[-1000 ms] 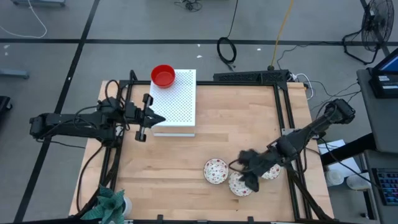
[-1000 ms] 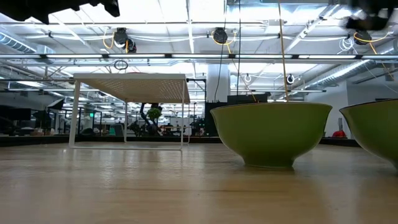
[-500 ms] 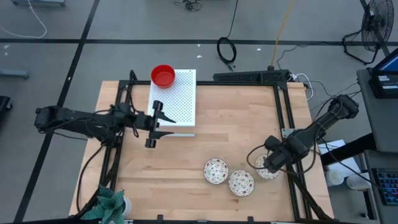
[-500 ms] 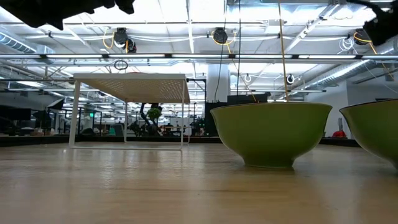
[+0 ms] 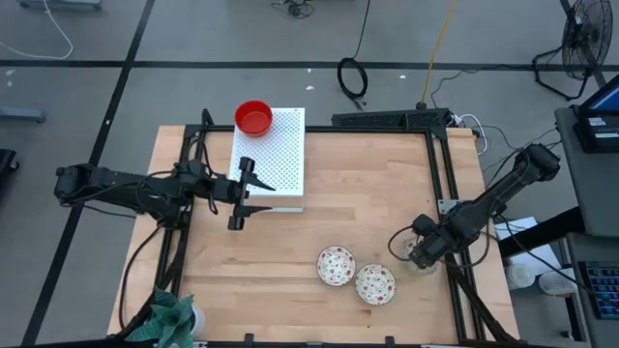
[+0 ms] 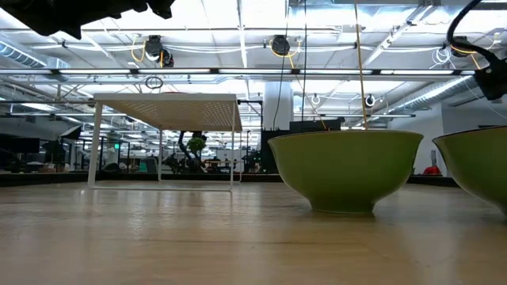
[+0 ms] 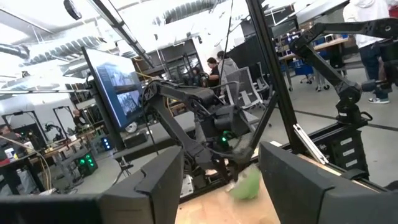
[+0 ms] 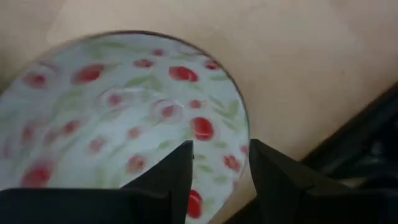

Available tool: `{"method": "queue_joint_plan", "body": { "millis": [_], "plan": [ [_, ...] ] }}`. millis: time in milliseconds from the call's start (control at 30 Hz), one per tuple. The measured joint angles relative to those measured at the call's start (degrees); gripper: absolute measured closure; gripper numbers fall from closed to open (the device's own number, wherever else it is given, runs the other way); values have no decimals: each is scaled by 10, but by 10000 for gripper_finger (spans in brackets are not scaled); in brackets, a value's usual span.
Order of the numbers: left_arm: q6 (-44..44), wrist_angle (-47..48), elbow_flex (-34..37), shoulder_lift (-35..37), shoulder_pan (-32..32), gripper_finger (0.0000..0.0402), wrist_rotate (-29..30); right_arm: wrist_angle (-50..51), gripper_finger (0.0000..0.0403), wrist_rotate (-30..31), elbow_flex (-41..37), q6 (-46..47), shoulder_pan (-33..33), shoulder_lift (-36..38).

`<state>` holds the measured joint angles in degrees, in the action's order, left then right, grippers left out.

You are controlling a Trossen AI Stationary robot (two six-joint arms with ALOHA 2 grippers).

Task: Pick & Place Mini bowls
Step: Put the right white patterned bowl on the shelf

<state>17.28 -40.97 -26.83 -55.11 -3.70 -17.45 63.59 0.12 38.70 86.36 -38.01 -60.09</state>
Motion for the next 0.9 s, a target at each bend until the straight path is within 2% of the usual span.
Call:
{"method": "queue_joint_plan", "body": {
  "millis": [333,900],
  "plan": [
    [-2,3,0,0,0,188,0,-83,264,1,-46,-13,0,4],
    [-8,4,0,0,0,188,0,-206,264,1,-45,-14,1,4]
  ]
}}
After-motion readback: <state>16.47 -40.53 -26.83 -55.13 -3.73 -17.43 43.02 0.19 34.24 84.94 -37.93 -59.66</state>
